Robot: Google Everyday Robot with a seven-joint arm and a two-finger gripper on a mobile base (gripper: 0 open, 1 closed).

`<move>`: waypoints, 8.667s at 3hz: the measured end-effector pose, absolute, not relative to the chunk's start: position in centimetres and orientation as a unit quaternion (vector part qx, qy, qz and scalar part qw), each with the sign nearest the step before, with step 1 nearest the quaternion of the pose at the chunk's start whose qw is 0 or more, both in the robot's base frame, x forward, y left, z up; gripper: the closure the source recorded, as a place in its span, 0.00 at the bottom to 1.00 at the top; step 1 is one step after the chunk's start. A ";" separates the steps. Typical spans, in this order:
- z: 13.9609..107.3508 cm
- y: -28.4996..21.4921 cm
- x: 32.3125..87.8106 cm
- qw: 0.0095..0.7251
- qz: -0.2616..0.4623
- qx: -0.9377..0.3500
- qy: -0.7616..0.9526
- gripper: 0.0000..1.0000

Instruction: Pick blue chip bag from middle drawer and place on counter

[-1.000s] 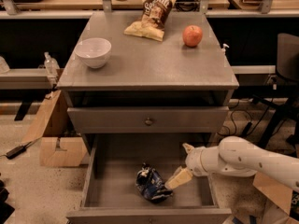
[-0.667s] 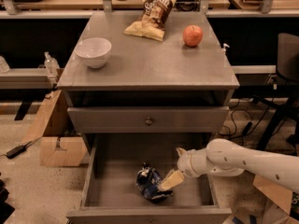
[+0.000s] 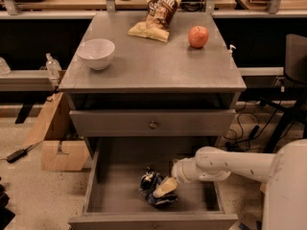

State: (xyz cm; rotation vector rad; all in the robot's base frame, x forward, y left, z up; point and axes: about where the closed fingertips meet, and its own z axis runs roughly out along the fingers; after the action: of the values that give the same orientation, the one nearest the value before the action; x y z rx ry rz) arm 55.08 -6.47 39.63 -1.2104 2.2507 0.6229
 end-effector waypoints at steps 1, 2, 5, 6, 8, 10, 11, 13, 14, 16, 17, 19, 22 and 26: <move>37.0 -5.7 54.9 0.247 0.257 -0.428 0.831 0.17; 37.4 -4.4 53.3 0.251 0.282 -0.429 0.820 0.41; 38.8 -2.7 51.3 0.257 0.296 -0.444 0.806 1.00; 38.8 -2.7 51.3 0.257 0.296 -0.444 0.806 1.00; 40.9 -2.1 51.1 0.256 0.295 -0.471 0.791 1.00; 50.0 -3.5 49.0 0.267 0.264 -0.536 0.756 1.00; 56.8 -5.3 48.9 0.286 0.254 -0.554 0.740 1.00; 72.3 -7.3 51.5 0.296 0.224 -0.570 0.733 1.00; 79.0 -8.4 52.7 0.316 0.198 -0.557 0.742 1.00; 84.5 -9.8 53.1 0.342 0.169 -0.535 0.754 1.00; 86.4 -9.8 54.1 0.345 0.157 -0.540 0.752 1.00; 94.6 -11.1 59.9 0.334 0.102 -0.548 0.760 1.00; 101.9 -9.8 68.2 0.364 0.056 -0.555 0.746 0.73; 101.3 -9.2 68.5 0.360 0.060 -0.558 0.745 0.00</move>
Offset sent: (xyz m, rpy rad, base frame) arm -0.0413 0.0365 -0.0108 0.1557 0.0585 0.0418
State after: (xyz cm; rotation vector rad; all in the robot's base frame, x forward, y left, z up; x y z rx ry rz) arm 68.45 -9.17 101.28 -1.4388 1.9209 0.1557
